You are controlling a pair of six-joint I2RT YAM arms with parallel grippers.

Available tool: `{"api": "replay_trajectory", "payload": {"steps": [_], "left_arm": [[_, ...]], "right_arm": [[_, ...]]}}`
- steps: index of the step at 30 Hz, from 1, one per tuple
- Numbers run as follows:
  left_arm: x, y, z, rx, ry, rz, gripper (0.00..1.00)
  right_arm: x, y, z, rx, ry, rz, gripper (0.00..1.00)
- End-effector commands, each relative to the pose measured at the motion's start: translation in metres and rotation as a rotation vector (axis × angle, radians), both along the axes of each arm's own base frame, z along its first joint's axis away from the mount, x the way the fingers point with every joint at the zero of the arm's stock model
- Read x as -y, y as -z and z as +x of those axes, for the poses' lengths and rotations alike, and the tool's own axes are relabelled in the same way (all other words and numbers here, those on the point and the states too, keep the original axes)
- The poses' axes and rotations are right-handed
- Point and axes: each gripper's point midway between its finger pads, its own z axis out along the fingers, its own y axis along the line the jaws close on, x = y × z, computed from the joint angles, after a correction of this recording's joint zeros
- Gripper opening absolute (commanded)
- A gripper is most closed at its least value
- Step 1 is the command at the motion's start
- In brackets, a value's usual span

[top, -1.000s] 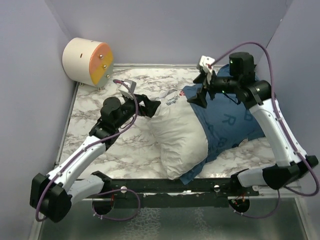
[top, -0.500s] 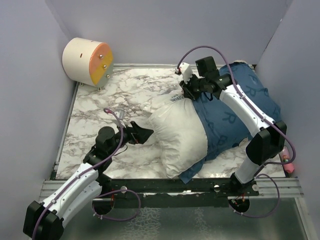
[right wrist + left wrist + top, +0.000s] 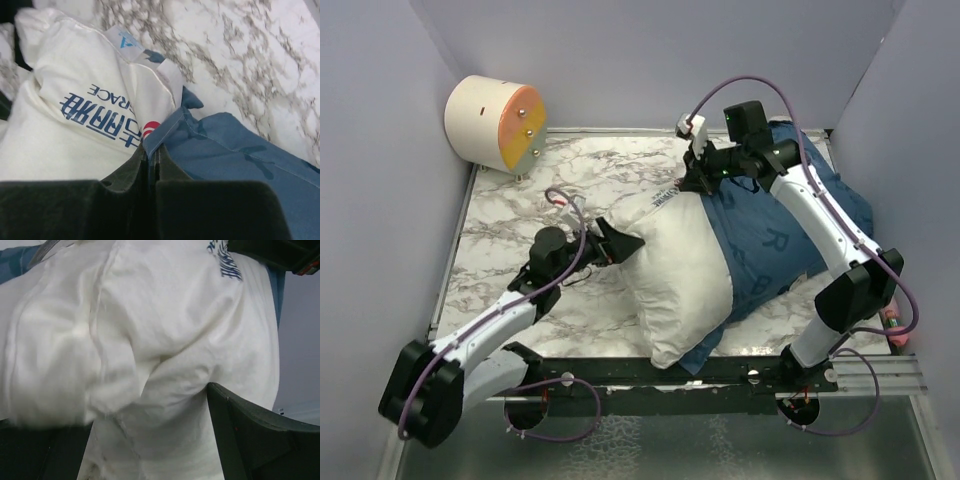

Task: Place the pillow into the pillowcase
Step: Stuff the pillow into the pillowcase.

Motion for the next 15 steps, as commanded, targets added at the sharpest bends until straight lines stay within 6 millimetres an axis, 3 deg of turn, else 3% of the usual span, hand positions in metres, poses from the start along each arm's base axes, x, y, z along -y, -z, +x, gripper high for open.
{"api": "replay_trajectory", "payload": {"steps": [1, 3, 5, 7, 8, 10, 12, 13, 15], "left_arm": [[0.032, -0.029, 0.027, 0.075, 0.072, -0.047, 0.88], [0.049, -0.036, 0.042, 0.081, 0.105, -0.06, 0.75], [0.068, -0.044, 0.055, 0.092, 0.143, -0.073, 0.53], [0.087, -0.049, 0.065, 0.102, 0.175, -0.079, 0.31], [0.095, -0.049, 0.07, 0.105, 0.184, -0.077, 0.25], [0.106, -0.037, 0.082, 0.093, 0.179, -0.042, 0.23], [0.112, -0.013, 0.094, 0.057, 0.165, -0.003, 0.24], [0.113, 0.0, 0.098, 0.037, 0.159, 0.014, 0.26], [0.109, 0.022, 0.103, 0.005, 0.141, 0.045, 0.34]], "right_arm": [[-0.05, -0.109, -0.033, 0.106, -0.277, 0.308, 0.01], [-0.06, -0.129, -0.043, 0.107, -0.354, 0.364, 0.01], [-0.069, -0.137, -0.054, 0.092, -0.417, 0.397, 0.01], [-0.073, -0.13, -0.058, 0.048, -0.435, 0.411, 0.01], [-0.074, -0.118, -0.056, 0.017, -0.42, 0.404, 0.01], [-0.072, -0.085, -0.046, -0.04, -0.343, 0.359, 0.01], [-0.065, -0.044, -0.031, -0.076, -0.244, 0.275, 0.04], [-0.059, -0.028, -0.026, -0.08, -0.213, 0.236, 0.11], [-0.047, -0.011, -0.027, -0.075, -0.196, 0.196, 0.33]]}}
